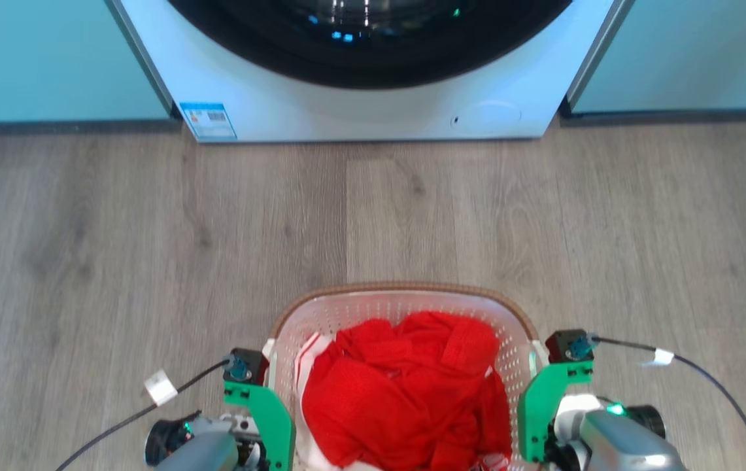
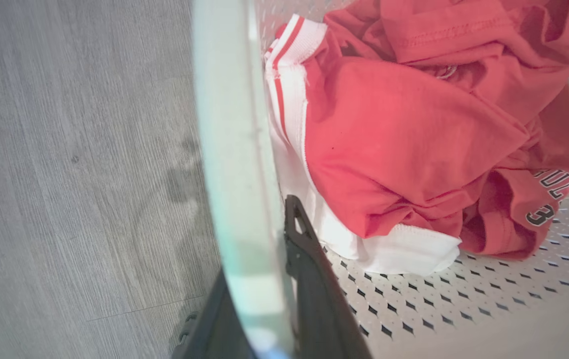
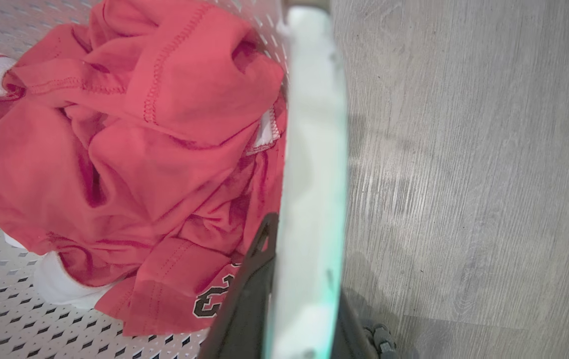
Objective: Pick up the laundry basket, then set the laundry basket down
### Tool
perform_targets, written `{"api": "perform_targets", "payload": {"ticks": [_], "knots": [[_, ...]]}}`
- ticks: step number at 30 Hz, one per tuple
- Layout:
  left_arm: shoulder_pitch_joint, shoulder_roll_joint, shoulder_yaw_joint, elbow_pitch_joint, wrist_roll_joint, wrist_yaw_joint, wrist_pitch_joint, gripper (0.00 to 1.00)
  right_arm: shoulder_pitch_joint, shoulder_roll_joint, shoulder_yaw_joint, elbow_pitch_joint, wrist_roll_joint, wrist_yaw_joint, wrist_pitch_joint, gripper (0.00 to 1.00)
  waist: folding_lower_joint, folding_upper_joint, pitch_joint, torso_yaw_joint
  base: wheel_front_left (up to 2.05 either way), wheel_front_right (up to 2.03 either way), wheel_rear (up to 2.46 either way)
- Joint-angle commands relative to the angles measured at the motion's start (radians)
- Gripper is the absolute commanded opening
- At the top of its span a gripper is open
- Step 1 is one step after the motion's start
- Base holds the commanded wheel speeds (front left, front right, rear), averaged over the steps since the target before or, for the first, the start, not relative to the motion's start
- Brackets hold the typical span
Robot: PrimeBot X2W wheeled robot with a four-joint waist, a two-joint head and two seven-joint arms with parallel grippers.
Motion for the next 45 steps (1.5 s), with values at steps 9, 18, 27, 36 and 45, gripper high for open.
{"api": "perform_targets", "payload": {"ticks": [9, 18, 27, 36, 45], "knots": [[0.007, 0.026, -0.014, 0.018, -0.013, -0.02, 0.034, 0.0, 0.019, -0.006, 0.069, 0.0, 0.048, 0.002, 0.035, 0.0, 0.0001, -0.0001, -0.082, -0.001, 0.0, 0.0, 0.0], [0.024, 0.026, -0.023, 0.022, -0.031, -0.016, 0.046, 0.0, 0.009, -0.006, 0.109, 0.01, 0.08, 0.002, 0.045, 0.0, 0.0001, -0.0001, -0.112, 0.005, 0.0, 0.0, 0.0], [0.029, 0.026, -0.027, 0.021, -0.051, -0.008, 0.042, 0.0, 0.011, -0.006, 0.144, 0.013, 0.108, 0.002, 0.039, 0.0, 0.0001, -0.0001, -0.126, 0.005, 0.0, 0.0, 0.0], [0.105, 0.029, -0.047, 0.023, -0.056, -0.004, -0.039, 0.0, 0.01, -0.006, 0.172, 0.019, 0.138, 0.002, 0.028, 0.0, 0.0001, -0.0001, -0.134, -0.004, 0.0, 0.0, 0.0], [0.068, 0.027, -0.049, 0.029, -0.068, 0.003, 0.006, 0.0, 0.007, -0.006, 0.193, 0.026, 0.163, 0.002, 0.018, 0.0, 0.0001, -0.0001, -0.139, 0.002, 0.0, 0.0, 0.0]]}}
